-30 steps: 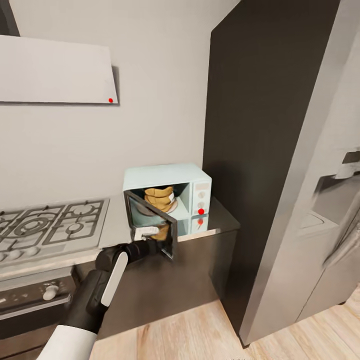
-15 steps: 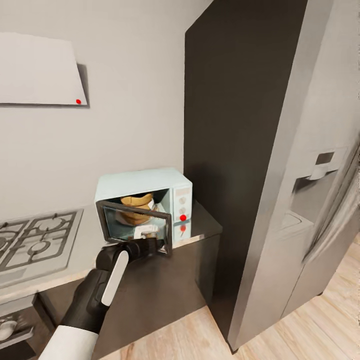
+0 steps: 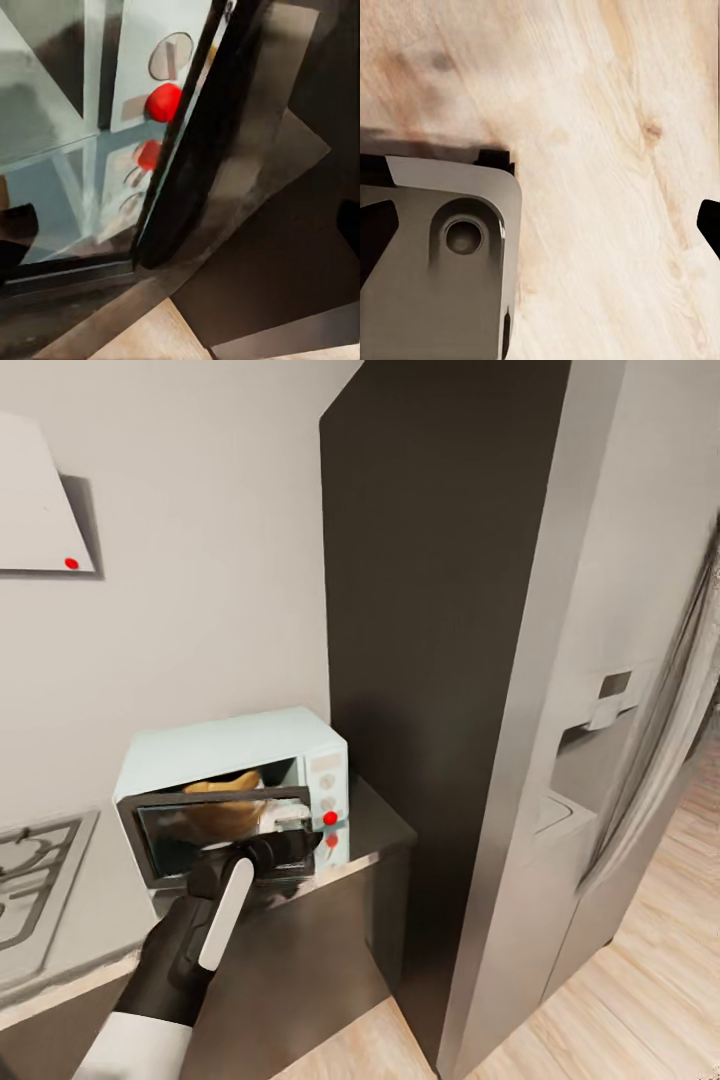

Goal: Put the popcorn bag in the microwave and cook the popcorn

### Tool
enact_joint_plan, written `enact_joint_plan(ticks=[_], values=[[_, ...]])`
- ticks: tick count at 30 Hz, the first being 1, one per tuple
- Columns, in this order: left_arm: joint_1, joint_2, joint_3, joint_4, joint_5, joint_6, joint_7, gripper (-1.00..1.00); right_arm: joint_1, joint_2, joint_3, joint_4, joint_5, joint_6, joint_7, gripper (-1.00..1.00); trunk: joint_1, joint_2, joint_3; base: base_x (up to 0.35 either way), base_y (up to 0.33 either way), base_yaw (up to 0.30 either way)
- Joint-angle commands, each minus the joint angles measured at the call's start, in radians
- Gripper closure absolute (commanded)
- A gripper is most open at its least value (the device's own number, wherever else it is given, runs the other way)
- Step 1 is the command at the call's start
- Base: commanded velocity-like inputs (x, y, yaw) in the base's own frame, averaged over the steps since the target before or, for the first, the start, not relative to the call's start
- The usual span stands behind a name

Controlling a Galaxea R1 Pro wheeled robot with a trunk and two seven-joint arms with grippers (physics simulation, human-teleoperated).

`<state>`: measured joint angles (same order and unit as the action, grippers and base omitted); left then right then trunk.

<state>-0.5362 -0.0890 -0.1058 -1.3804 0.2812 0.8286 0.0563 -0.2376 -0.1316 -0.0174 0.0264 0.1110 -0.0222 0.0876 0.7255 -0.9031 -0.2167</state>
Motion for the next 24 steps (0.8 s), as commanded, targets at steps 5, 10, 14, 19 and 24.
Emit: enact_joint_plan(ticks=[5, 10, 14, 19, 24], values=[[-0.001, 0.002, 0.001, -0.001, 0.009, 0.004, 0.009, -1.00, -0.002, -0.001, -0.003, 0.003, 0.010, -0.002, 0.003, -1.00, 0.001, -0.001, 0.003, 0.206, 0.000, -0.174], [-0.001, 0.009, 0.009, 0.001, 0.007, 0.012, 0.041, -1.00, -0.002, -0.002, -0.003, 0.003, 0.010, -0.002, 0.003, -1.00, 0.001, -0.001, 0.005, 0.181, 0.000, -0.060], [-0.001, 0.022, 0.012, 0.001, 0.009, 0.017, 0.128, -1.00, -0.002, -0.002, -0.003, 0.003, 0.010, -0.002, 0.003, -1.00, 0.001, -0.001, 0.005, 0.166, 0.000, -0.003], [-0.001, 0.045, 0.014, 0.001, 0.011, 0.018, 0.141, -1.00, -0.002, -0.003, -0.003, 0.003, 0.010, -0.002, 0.003, -1.00, 0.001, -0.001, 0.005, 0.162, 0.000, 0.000], [-0.001, 0.050, 0.015, 0.001, 0.012, 0.018, 0.142, -1.00, -0.002, -0.003, -0.003, 0.003, 0.010, -0.002, 0.003, -1.00, 0.001, -0.001, 0.005, 0.162, 0.000, 0.000]])
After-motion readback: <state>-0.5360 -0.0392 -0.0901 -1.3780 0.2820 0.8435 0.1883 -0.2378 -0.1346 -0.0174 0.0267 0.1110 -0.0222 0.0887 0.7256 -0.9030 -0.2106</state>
